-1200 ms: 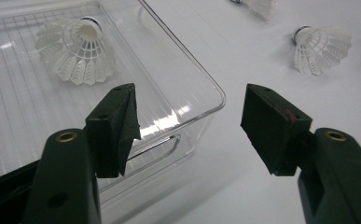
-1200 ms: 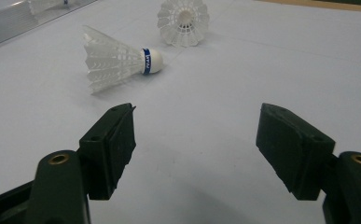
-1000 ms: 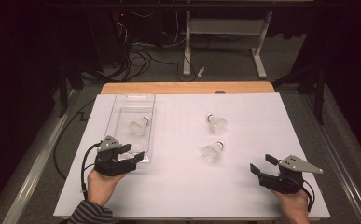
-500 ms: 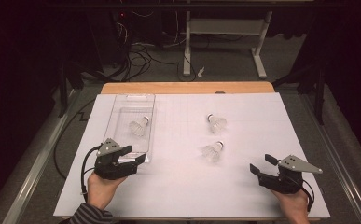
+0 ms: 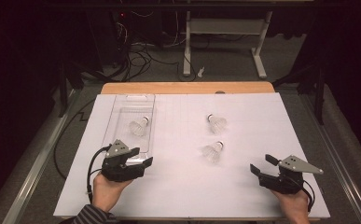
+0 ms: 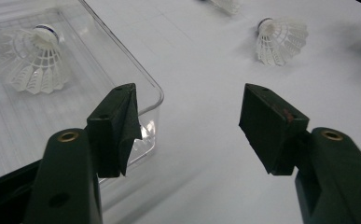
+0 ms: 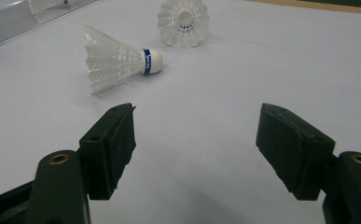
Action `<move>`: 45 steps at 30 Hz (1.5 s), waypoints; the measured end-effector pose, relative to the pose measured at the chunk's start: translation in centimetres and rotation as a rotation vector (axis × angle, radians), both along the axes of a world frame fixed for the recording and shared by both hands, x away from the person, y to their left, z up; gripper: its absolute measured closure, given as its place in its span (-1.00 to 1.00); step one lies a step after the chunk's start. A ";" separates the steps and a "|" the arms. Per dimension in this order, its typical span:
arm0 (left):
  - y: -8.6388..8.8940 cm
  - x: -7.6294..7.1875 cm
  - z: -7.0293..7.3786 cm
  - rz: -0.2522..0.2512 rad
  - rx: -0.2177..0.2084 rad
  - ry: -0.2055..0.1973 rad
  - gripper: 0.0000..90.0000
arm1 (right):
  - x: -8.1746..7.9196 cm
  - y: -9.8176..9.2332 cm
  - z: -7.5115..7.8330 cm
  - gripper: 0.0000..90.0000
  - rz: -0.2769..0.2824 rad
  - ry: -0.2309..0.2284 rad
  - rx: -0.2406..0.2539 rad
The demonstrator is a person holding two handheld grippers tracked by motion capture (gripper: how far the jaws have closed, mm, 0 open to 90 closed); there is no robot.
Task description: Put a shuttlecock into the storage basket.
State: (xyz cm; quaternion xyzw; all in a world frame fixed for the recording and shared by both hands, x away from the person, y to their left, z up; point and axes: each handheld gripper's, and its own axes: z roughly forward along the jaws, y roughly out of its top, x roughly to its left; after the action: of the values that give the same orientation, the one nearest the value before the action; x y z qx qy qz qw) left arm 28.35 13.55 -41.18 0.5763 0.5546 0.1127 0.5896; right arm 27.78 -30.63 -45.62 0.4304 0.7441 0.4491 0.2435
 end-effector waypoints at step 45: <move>-4.3 2.4 -0.3 -0.067 0.053 0.146 0.00 | 0.0 -0.1 0.0 -0.36 0.001 0.000 0.003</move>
State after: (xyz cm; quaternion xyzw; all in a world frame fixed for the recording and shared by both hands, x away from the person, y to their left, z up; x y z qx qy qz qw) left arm 30.77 9.28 -41.44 0.6166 0.5734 0.0655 0.5355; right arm 27.78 -30.70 -45.61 0.4302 0.7437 0.4505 0.2427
